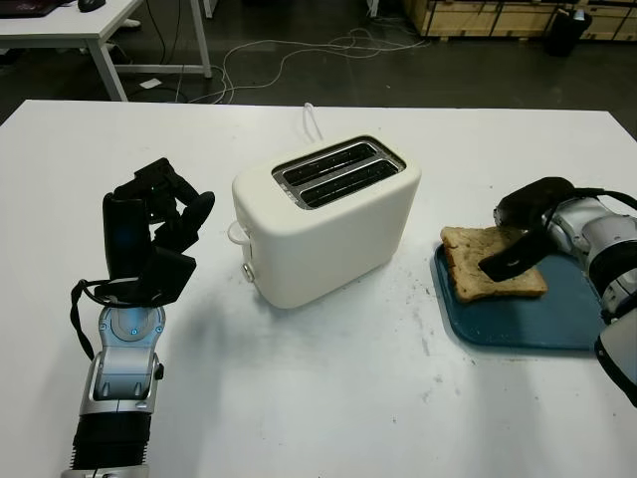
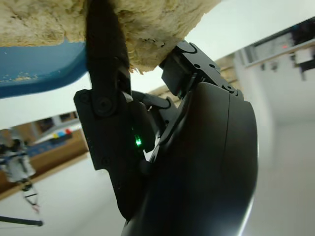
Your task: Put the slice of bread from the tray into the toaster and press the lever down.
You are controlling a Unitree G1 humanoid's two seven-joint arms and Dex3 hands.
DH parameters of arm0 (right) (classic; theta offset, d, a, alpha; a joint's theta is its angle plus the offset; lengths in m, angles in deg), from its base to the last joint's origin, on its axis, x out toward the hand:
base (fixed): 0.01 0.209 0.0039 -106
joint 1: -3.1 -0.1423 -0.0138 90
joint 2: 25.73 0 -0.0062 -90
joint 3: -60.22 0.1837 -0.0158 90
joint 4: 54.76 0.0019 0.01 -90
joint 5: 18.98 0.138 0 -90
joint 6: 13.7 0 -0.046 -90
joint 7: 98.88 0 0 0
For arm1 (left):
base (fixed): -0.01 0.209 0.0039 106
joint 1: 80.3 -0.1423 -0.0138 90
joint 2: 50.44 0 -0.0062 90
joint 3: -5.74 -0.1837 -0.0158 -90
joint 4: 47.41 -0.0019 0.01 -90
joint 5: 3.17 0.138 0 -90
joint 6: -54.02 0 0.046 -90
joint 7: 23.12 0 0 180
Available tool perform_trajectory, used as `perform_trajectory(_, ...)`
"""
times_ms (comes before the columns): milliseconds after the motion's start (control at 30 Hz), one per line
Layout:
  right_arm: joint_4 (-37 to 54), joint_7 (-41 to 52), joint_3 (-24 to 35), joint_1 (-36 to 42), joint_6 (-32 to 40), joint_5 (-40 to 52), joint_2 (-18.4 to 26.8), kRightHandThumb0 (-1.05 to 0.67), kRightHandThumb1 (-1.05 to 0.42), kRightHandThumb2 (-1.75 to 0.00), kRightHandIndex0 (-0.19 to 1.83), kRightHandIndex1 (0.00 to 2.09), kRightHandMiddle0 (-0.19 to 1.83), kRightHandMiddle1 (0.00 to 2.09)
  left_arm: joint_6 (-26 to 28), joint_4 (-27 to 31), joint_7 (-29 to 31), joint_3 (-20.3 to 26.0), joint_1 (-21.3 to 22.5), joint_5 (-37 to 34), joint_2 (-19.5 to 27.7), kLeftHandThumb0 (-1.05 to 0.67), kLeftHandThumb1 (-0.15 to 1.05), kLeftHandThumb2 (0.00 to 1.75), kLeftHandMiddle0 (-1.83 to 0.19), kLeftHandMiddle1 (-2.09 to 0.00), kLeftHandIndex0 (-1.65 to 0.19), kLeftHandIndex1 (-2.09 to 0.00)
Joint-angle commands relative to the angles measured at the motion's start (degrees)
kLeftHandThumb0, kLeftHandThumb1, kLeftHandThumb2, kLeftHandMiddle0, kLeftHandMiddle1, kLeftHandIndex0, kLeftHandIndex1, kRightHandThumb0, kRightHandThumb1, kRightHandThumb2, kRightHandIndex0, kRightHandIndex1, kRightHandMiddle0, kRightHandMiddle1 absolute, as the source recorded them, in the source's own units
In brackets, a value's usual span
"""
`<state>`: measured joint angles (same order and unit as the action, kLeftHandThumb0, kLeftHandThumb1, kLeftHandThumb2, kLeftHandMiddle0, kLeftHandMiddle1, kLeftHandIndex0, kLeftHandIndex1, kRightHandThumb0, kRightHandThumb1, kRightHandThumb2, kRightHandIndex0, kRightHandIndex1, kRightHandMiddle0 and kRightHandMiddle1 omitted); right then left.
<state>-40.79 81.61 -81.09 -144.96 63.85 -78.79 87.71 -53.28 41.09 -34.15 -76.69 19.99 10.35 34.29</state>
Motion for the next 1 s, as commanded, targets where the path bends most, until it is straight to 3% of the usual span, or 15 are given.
perform_trajectory(0,-0.4,-1.1,-2.3,3.3,-3.7,-2.4,-1.4,-0.41,-0.92,-0.45,0.77,1.69,0.79,0.91,-0.9,-0.4,-0.1,0.2,-0.5,-0.5,0.2,-0.78,0.92,0.39,-1.29,-1.67,-1.03,-1.73)
perform_trajectory(67,-0.6,-3.0,-3.4,3.0,-3.8,-3.4,-1.2,-0.37,-0.92,-0.37,0.74,1.73,0.68,1.1,-0.8,-0.3,0.2,0.2,-0.5,-0.9,0.0,-0.78,0.92,0.39,-1.29,-1.68,-1.03,-1.73)
perform_trajectory(200,-0.7,-5.3,-3.6,2.0,-3.8,-3.6,-0.9,-0.33,-0.92,-0.37,0.69,1.74,0.56,1.3,-0.4,-0.1,0.0,0.1,-0.5,-0.6,0.0,-0.78,0.92,0.38,-1.29,-1.68,-1.03,-1.74)
perform_trajectory(367,-0.3,-5.4,-1.4,0.0,-3.1,-1.9,-0.6,-0.28,-0.92,-0.35,0.6,1.66,0.57,1.2,-0.2,0.2,-0.1,0.1,-0.7,-0.3,0.0,-0.78,0.92,0.38,-1.29,-1.68,-1.03,-1.74)
perform_trajectory(433,0.2,-5.6,-0.4,-0.9,-3.4,-1.3,-0.2,-0.27,-0.92,-0.3,0.65,1.52,0.69,0.96,-0.7,-0.1,-0.3,0.1,-0.6,-0.3,0.0,-0.78,0.92,0.38,-1.29,-1.68,-1.03,-1.74)
perform_trajectory(500,0.8,-5.7,2.9,-1.3,-4.2,1.6,0.2,-0.24,-0.92,-0.24,0.74,1.24,0.86,0.59,-0.7,-0.2,-0.2,0.1,-0.6,-0.4,0.0,-0.78,0.92,0.38,-1.29,-1.68,-1.03,-1.74)
perform_trajectory(667,3.3,-6.2,9.7,-1.2,-8.3,7.2,2.6,-0.19,-0.92,-0.15,0.67,1.57,0.85,0.91,-0.8,-0.4,-0.3,0.1,-0.6,-0.2,0.1,-0.78,0.92,0.38,-1.29,-1.67,-1.03,-1.73)
perform_trajectory(800,4.8,-4.8,11.6,-1.5,-10.0,7.9,4.6,-0.17,-0.92,-0.15,0.77,1.4,0.85,0.91,-0.5,-0.1,-0.2,0.1,-0.6,-0.1,0.0,-0.78,0.92,0.38,-1.29,-1.67,-1.03,-1.72)
perform_trajectory(967,5.3,-7.4,14.3,-0.7,-10.4,9.0,5.9,-0.16,-0.92,-0.13,0.7,1.51,0.81,0.99,-0.7,-0.4,0.0,-0.1,-0.3,-0.2,0.1,-0.78,0.92,0.39,-1.29,-1.67,-1.03,-1.71)
